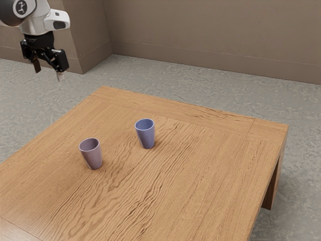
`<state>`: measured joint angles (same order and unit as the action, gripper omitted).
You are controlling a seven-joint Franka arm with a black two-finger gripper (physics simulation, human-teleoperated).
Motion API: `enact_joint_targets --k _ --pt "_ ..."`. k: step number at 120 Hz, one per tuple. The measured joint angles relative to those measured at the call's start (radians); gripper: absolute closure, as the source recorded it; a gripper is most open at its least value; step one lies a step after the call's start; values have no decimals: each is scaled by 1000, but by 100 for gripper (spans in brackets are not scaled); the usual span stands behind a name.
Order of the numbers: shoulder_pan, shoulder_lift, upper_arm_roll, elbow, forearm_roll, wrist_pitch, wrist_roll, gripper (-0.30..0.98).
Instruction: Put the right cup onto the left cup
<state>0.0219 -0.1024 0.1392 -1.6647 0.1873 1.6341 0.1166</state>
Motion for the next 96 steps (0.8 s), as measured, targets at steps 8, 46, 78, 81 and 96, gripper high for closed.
enact_joint_targets --k 8,46,78,81,96 --pt "0 2 -1 1 2 1 -3 0" --pt "16 4 -3 -136 -5 19 -19 0" --pt "20 67 -3 -281 -6 102 -30 0" --pt "21 76 -3 -294 -7 108 -32 0" --pt "30 128 -3 -330 -21 133 -40 0"
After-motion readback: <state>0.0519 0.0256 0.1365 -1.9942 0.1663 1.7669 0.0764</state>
